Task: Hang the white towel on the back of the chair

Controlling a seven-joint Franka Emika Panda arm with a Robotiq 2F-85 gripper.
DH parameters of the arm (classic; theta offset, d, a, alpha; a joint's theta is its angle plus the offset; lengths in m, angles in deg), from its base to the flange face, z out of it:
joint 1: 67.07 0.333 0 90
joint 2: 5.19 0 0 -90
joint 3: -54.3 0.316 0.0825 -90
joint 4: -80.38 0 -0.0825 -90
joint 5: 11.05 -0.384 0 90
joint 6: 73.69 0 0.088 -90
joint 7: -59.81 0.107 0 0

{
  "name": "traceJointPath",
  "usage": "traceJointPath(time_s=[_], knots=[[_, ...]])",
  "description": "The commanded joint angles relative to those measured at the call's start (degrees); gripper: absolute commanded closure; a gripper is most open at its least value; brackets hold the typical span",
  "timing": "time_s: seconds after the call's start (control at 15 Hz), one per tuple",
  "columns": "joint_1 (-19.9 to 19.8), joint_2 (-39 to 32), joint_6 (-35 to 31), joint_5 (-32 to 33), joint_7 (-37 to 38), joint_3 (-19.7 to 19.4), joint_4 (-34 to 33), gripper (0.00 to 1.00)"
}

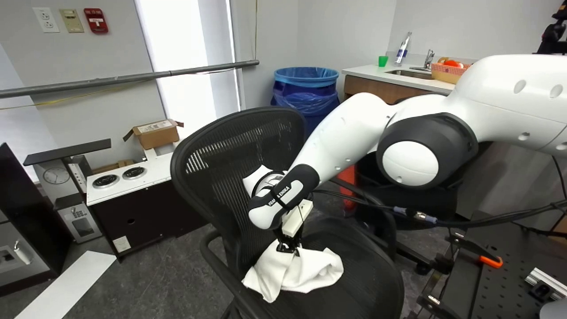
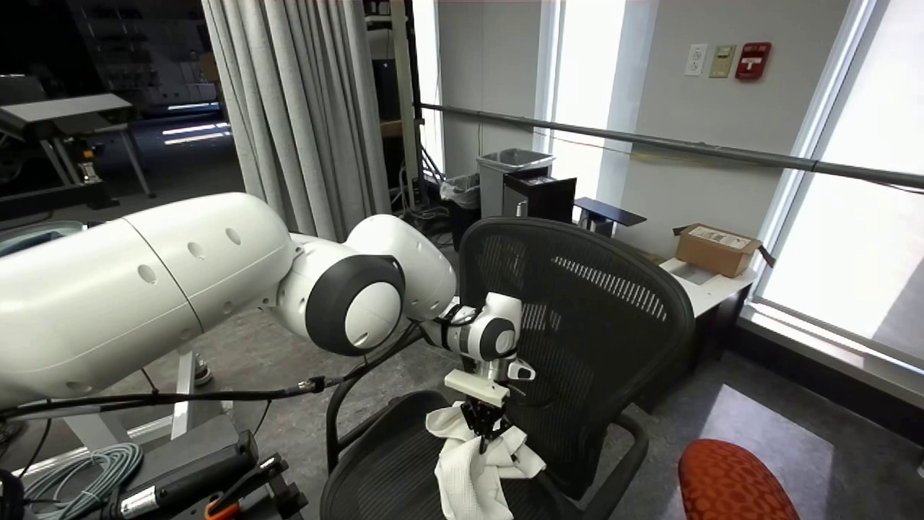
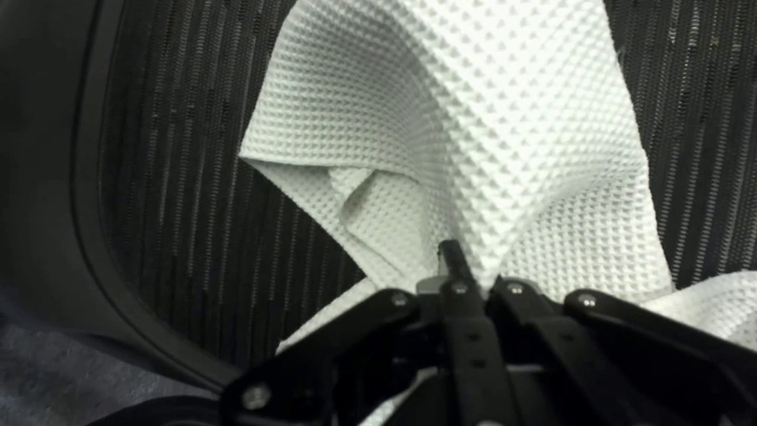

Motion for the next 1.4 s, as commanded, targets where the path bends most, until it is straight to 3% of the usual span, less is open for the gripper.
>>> traceJointPath(time_s=[0.0, 0.73, 1.33], knots=[[-0.24, 0.79, -0.7, -0.17, -0.33, 0.17, -3.58, 0.99], [0.62, 16.01, -1.07, 0.81, 2.84, -1.02, 1.33, 0.99], [1.97, 28.99, -3.42, 2.9, 5.78, -2.19, 0.36, 0.99]])
